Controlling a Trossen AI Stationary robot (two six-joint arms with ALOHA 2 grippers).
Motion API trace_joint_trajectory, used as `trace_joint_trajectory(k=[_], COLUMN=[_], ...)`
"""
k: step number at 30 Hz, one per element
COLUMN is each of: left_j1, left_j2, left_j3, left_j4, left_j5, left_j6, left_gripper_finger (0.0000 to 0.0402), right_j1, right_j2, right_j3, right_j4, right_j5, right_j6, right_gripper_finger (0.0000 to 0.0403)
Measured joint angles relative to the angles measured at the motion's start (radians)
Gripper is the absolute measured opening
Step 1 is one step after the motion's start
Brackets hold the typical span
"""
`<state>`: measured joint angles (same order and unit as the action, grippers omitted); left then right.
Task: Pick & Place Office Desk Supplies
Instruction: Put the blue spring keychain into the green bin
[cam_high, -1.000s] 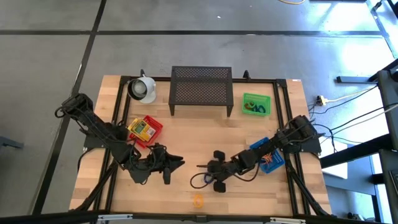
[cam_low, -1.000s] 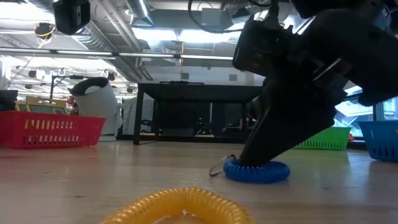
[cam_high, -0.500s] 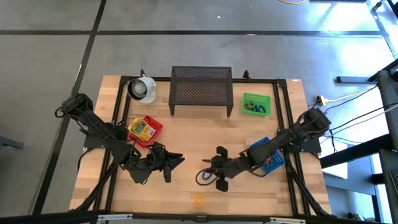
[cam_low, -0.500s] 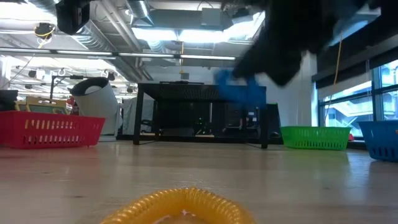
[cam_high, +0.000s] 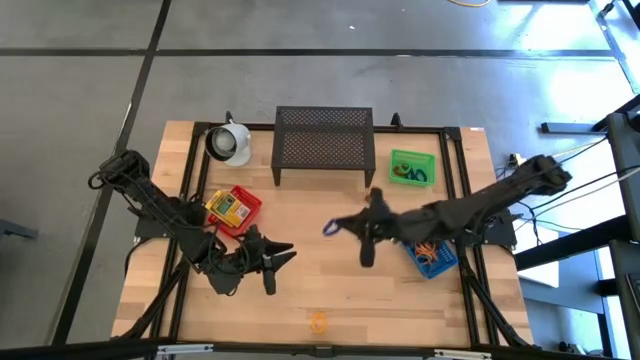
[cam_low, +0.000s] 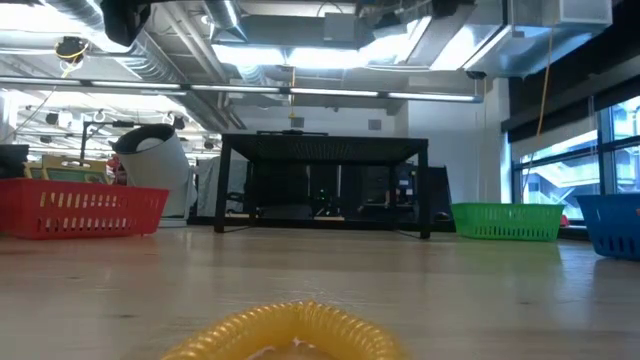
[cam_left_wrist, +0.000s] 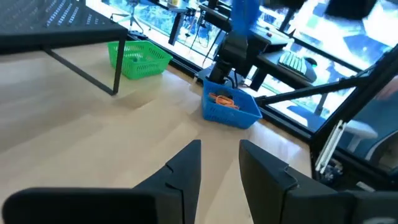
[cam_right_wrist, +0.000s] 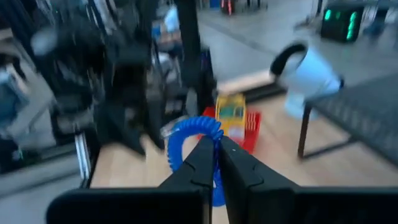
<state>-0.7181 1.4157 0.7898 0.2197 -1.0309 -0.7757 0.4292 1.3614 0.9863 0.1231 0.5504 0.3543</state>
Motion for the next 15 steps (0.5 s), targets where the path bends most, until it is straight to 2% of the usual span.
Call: trace_joint_trajectory(k=[5, 10, 15], left_j1=[0.000, 0.000, 0.000], left_j2=[0.000, 0.000, 0.000], left_j3=[0.000, 0.000, 0.000], left_j4=[-0.013, -0.013, -0.013], left_j5=[0.004, 0.023, 0.098], left_j6=[0.075, 0.125, 0.127], left_gripper_finger=[0.0102, 0.0102, 0.0102], right_j1=[-0.044, -0.103, -0.192], right_j2=[-0.089, -0.116, -0.116], right_j3=[0.001, 0.001, 0.001], right_j4=[0.024, 0.007, -0.146], right_j5=[0.017, 0.019, 0.018], right_j6=[-0.052, -0.075, -0.035], right_gripper_finger=[0.0013, 0.0013, 0.0013])
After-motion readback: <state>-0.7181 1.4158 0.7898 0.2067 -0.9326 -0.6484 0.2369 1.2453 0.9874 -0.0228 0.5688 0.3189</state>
